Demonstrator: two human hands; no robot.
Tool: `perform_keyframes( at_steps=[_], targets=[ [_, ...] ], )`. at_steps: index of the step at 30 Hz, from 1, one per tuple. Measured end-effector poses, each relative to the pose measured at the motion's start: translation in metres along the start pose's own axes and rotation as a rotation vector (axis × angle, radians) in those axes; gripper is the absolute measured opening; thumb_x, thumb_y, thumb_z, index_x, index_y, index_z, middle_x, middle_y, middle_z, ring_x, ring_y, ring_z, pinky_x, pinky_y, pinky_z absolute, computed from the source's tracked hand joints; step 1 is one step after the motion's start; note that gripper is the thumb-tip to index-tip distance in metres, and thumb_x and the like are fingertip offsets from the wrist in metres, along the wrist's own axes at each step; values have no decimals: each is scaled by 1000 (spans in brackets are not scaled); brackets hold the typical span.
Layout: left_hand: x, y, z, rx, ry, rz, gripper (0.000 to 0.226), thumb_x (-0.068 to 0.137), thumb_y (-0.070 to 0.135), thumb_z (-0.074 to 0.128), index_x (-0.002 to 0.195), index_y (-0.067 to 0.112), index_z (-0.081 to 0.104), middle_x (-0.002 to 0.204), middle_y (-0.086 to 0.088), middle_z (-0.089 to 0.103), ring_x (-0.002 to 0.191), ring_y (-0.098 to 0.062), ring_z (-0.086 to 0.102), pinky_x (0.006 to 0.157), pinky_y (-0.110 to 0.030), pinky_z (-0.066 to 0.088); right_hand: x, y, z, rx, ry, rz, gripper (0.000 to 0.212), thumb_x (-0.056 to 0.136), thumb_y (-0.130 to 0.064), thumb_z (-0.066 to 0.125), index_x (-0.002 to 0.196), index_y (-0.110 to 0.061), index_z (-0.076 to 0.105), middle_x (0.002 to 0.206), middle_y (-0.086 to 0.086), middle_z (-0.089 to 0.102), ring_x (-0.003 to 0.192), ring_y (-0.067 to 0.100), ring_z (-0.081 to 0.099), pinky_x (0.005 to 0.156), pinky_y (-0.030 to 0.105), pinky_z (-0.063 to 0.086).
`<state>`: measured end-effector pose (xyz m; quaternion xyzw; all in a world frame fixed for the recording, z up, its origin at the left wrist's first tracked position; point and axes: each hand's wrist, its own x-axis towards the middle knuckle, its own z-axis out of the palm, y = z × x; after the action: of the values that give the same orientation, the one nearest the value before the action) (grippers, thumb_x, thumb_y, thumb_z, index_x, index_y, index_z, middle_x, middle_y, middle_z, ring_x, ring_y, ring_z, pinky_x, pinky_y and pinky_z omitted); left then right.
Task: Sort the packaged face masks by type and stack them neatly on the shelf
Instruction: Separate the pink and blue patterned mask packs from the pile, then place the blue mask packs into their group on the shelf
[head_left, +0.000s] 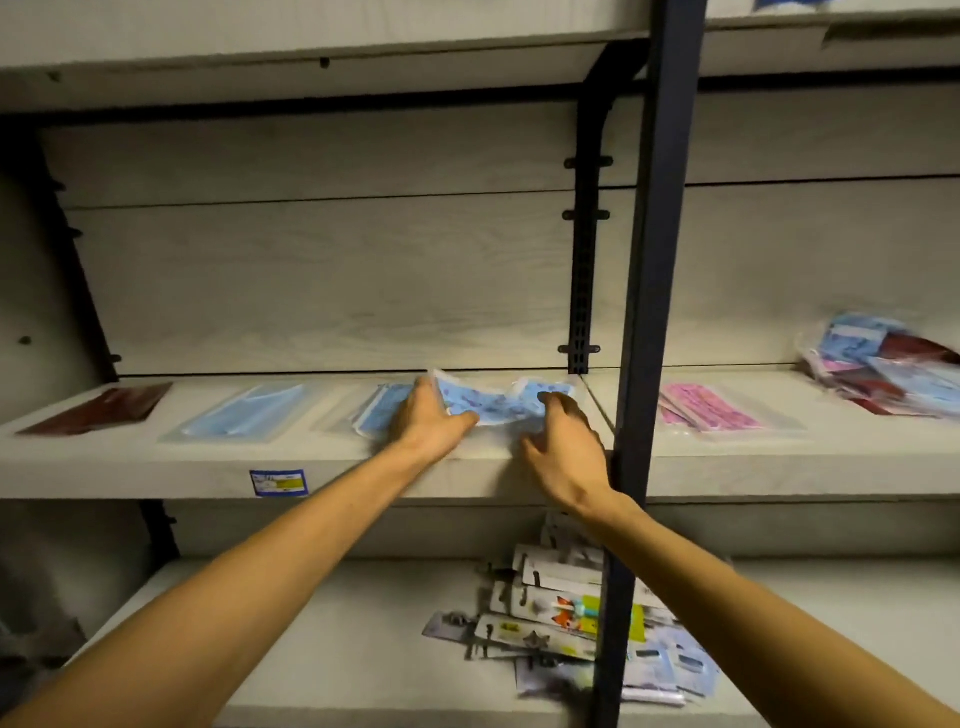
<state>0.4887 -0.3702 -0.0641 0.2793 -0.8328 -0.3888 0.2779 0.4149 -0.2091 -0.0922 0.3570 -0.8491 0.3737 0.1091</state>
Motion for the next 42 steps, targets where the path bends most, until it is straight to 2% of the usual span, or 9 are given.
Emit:
perform_keyframes(
  at_steps=[3, 5, 9, 13, 16, 21, 27, 32, 42],
  targets=[
    [3, 2, -1, 458, -91, 226, 53, 91, 47, 65, 130, 13, 55, 132, -10, 62, 120, -34, 58, 96, -41, 50, 13, -1, 1, -166, -98, 65, 31, 101, -35, 45, 120, -16, 59, 124, 13, 62, 108, 29, 58, 99, 45, 47],
    [2, 4, 0, 572, -118, 266, 54, 98, 54, 51, 132, 13, 57, 140, -10, 56, 128, -33, 50, 103, -41, 44, 22, -5, 0, -212, -185, 132, 37, 103, -41, 33, 103, -16, 61, 110, 11, 63, 102, 28, 56, 100, 48, 43],
    [-5, 5, -5, 740, -140, 300, 63, 102, 59, 35, 137, 12, 57, 150, -10, 47, 137, -32, 41, 110, -42, 34, 44, -5, -9, -254, -355, 175, 43, 106, -40, 30, 125, -9, 53, 132, 17, 52, 118, 33, 49, 106, 47, 41],
    [-24, -4, -26, 766, -138, 350, 69, 100, 62, 36, 141, 9, 52, 155, -12, 41, 140, -32, 39, 111, -43, 34, 34, -6, -12, -243, -337, 159, 58, 107, -44, 30, 153, -8, 31, 161, 17, 25, 148, 35, 22, 120, 49, 21],
    [-43, -13, -42, 815, -160, 428, 67, 101, 59, 36, 148, 13, 44, 159, -12, 34, 145, -32, 33, 116, -44, 29, 3, -10, -9, -307, -288, 100, 64, 106, -51, 28, 158, -15, 19, 166, 12, 11, 153, 32, 8, 123, 51, 15],
    [-83, -22, -50, 847, -183, 579, 63, 99, 56, 41, 147, 15, 42, 156, -9, 37, 140, -30, 38, 112, -44, 32, -59, -13, -24, -301, -224, -15, 68, 103, -53, 39, 159, -19, 19, 167, 8, 11, 152, 30, 16, 122, 48, 23],
    [-136, -1, -18, 762, -296, 706, 56, 96, 48, 50, 141, 15, 45, 145, -8, 42, 128, -30, 48, 104, -46, 42, -140, 7, -78, -318, -202, -7, 51, 98, -42, 56, 143, -19, 48, 146, 5, 47, 120, 24, 57, 98, 40, 50],
    [-168, 47, 22, 710, -363, 840, 43, 96, 47, 53, 128, 18, 53, 125, -4, 52, 105, -26, 58, 84, -41, 51, -172, 45, -156, -392, -122, 105, 49, 100, -35, 56, 144, -16, 48, 148, 7, 48, 125, 27, 55, 103, 42, 48],
    [-192, 162, 141, 692, -393, 992, 44, 97, 44, 51, 135, 21, 55, 138, -3, 56, 118, -26, 58, 94, -38, 47, -194, 165, -287, -546, 73, 233, 50, 98, -32, 57, 145, -17, 46, 144, 6, 51, 127, 27, 51, 96, 42, 50]
  ],
)
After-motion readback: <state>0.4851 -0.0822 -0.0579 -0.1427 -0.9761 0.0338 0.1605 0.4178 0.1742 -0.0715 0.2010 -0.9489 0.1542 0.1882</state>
